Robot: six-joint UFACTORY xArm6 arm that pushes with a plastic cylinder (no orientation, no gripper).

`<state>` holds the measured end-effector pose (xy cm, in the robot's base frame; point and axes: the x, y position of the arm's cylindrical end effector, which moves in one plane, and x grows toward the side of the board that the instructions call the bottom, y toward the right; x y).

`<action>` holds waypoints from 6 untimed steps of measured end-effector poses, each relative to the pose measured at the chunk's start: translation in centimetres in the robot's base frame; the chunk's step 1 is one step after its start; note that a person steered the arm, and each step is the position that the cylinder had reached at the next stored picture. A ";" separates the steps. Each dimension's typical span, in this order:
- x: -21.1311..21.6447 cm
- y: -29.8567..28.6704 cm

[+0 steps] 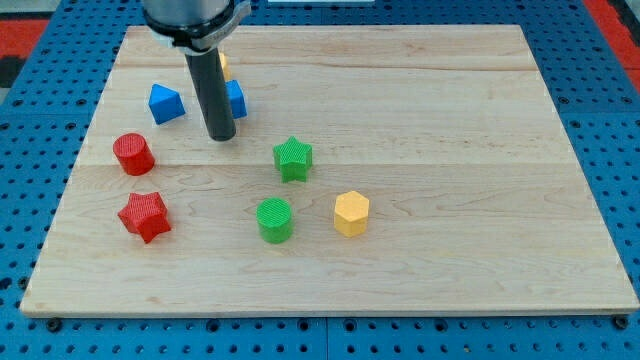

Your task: Push the blue cube near to the green star

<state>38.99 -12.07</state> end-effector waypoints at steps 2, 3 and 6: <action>-4.3 -4.4; -6.6 -4.4; -4.0 3.4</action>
